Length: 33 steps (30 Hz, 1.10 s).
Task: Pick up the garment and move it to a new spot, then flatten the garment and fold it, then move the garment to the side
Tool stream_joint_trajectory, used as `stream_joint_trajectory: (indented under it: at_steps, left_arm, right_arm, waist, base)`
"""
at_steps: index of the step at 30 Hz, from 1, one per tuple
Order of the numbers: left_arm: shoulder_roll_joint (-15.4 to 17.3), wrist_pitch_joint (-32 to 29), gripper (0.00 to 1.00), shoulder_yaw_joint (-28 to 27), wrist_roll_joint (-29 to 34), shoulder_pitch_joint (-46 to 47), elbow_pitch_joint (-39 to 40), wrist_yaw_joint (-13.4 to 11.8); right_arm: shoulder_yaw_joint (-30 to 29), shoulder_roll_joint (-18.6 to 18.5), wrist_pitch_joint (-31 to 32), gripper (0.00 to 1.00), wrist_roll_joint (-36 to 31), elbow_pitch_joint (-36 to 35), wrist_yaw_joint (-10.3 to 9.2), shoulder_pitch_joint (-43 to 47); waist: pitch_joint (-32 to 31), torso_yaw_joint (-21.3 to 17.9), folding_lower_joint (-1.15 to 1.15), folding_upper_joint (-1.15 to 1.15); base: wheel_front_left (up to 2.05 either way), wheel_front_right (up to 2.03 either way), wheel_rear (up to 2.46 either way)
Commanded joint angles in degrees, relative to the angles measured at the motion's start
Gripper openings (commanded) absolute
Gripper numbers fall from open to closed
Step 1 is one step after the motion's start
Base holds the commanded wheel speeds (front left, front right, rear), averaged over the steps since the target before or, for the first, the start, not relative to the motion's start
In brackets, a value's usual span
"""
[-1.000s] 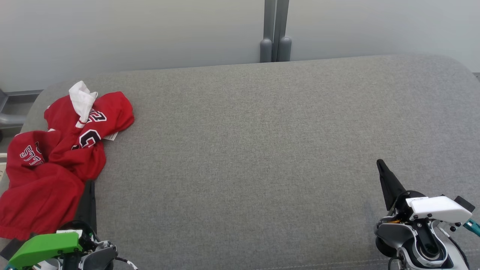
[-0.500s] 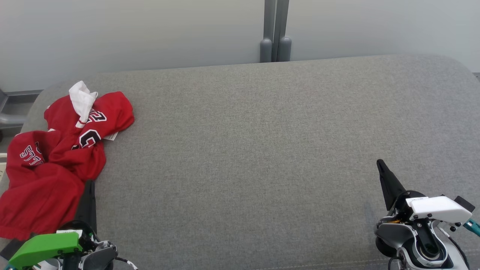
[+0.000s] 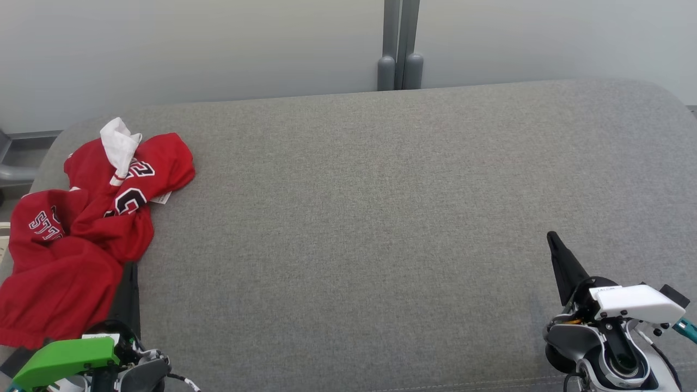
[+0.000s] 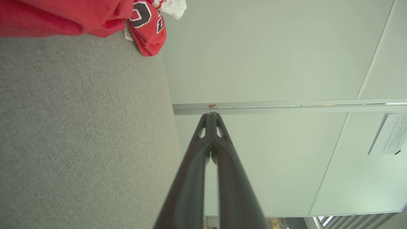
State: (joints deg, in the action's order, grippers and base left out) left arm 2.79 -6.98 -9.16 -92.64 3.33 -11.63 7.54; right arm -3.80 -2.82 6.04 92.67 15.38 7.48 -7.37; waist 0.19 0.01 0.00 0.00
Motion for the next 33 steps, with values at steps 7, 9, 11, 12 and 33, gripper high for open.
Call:
stream_joint_trajectory:
  at_steps: [7, 9, 11, 12, 33]
  left_arm:
    - [-0.35, 0.55, 1.0, 0.68, 0.22, -1.38, -1.53, 0.0]
    - [-0.34, 1.17, 1.0, 1.31, 0.47, -1.47, -1.17, 0.0]
    - [-0.32, 1.77, 1.0, 1.85, 0.75, -1.58, -0.78, 0.0]
    - [-0.31, 2.07, 1.0, 2.11, 0.88, -1.63, -0.6, -0.01]
    - [-0.16, 7.53, 1.0, 5.82, 14.62, -1.59, 3.4, -0.98]
  right_arm:
    - [0.73, 0.47, -0.59, 1.0, -0.14, 1.47, -0.01, 1.41]
    - [1.28, 0.45, -1.18, 1.0, -0.33, 1.14, -0.01, 1.48]
    - [1.78, 0.43, -1.76, 1.0, -0.63, 0.84, -0.01, 1.57]
    - [1.99, 0.43, -2.04, 1.0, -0.86, 0.72, -0.01, 1.61]
    - [2.98, 0.26, -7.27, 1.0, -16.33, -3.82, 0.0, 1.71]
  waist:
    - [0.0, 0.0, 0.0, 0.0]
    - [0.0, 0.0, 0.0, 0.0]
    - [0.0, 0.0, 0.0, 0.0]
    - [-0.01, 0.0, 0.0, 0.0]
    - [-0.22, -0.01, 0.0, 0.0]
  base:
    - [0.0, 0.0, 0.0]
    - [0.0, 0.0, 0.0]
    - [0.0, 0.0, 0.0]
    - [0.0, 0.0, 0.0]
    - [0.0, 0.0, 0.0]
